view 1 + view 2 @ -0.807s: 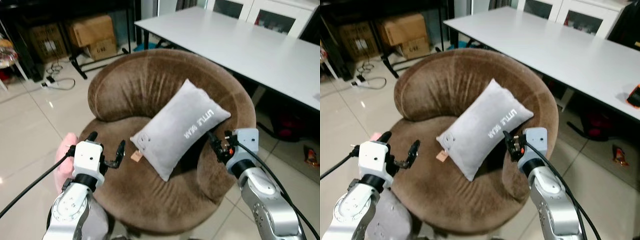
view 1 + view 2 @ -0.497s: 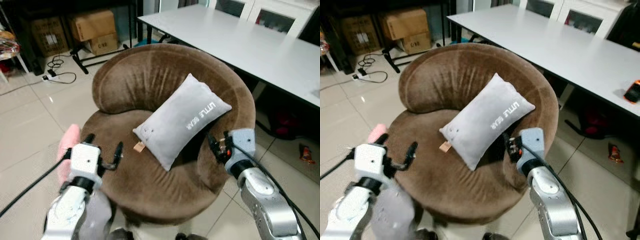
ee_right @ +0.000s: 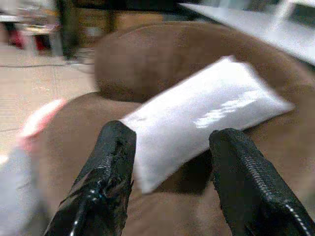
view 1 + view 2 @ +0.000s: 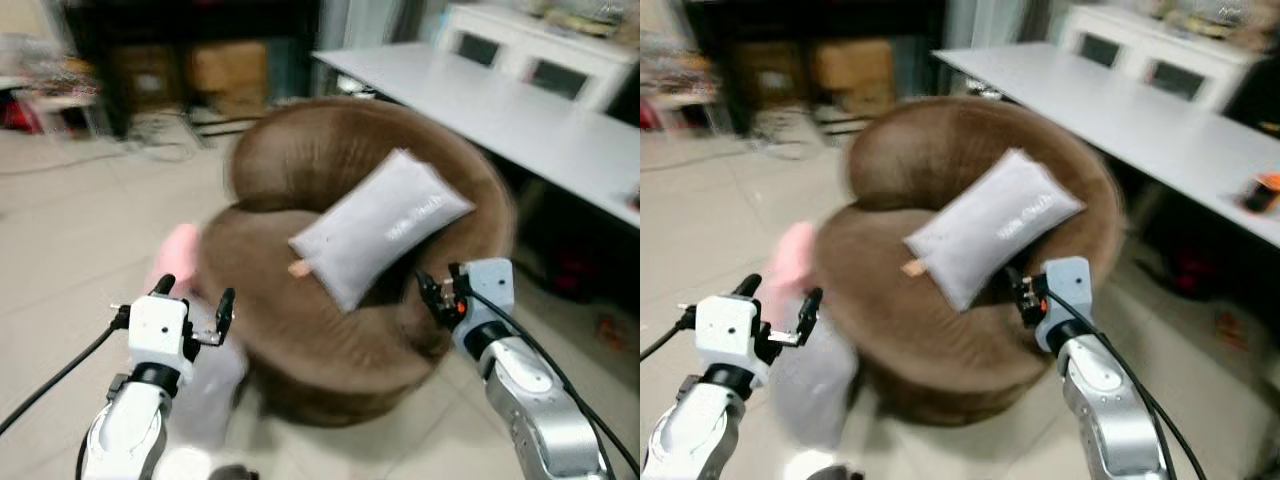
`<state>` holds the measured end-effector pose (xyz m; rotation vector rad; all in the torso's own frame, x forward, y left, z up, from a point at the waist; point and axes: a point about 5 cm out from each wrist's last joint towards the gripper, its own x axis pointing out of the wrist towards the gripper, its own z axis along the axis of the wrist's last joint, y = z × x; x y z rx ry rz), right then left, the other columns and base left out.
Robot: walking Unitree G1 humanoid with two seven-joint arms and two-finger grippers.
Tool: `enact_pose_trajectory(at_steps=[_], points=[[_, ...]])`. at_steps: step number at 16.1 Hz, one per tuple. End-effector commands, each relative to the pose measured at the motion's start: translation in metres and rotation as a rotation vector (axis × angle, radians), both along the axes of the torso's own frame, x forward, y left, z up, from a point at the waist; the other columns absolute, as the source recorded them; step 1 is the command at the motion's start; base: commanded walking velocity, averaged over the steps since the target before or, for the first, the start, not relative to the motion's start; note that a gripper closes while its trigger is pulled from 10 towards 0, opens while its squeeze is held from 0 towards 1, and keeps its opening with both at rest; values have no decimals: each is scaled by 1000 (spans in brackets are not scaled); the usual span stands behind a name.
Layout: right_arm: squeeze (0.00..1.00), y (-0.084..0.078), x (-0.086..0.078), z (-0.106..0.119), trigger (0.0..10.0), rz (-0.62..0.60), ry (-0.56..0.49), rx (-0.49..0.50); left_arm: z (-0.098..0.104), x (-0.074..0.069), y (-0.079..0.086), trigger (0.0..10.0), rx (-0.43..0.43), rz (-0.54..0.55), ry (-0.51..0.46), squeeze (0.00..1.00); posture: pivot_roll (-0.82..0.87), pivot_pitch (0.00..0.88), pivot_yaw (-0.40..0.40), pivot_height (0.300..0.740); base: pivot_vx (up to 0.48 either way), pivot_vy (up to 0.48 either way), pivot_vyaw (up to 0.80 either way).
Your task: Move the pillow to the sofa from floor
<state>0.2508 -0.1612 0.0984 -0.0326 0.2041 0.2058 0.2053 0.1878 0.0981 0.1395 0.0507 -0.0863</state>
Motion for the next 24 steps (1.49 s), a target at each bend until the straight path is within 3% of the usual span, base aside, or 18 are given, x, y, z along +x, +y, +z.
enact_pose_trajectory(at_steps=[1, 14, 24], points=[[0, -5, -2, -2, 10000, -33, 24, 9, 3, 2, -5, 10000, -13, -11, -14, 0, -14, 0, -75, 740, 0, 0, 0], [0, -6, -5, 0, 10000, -25, 50, 0, -3, -3, -6, 10000, -8, 4, 7, 0, -25, 0, -105, 740, 0, 434, 0], [0, 1, -20, -4, 10000, -75, 53, 42, 3, 12, -5, 10000, 15, -86, 14, 0, -49, 0, 23, 740, 0, 404, 0]])
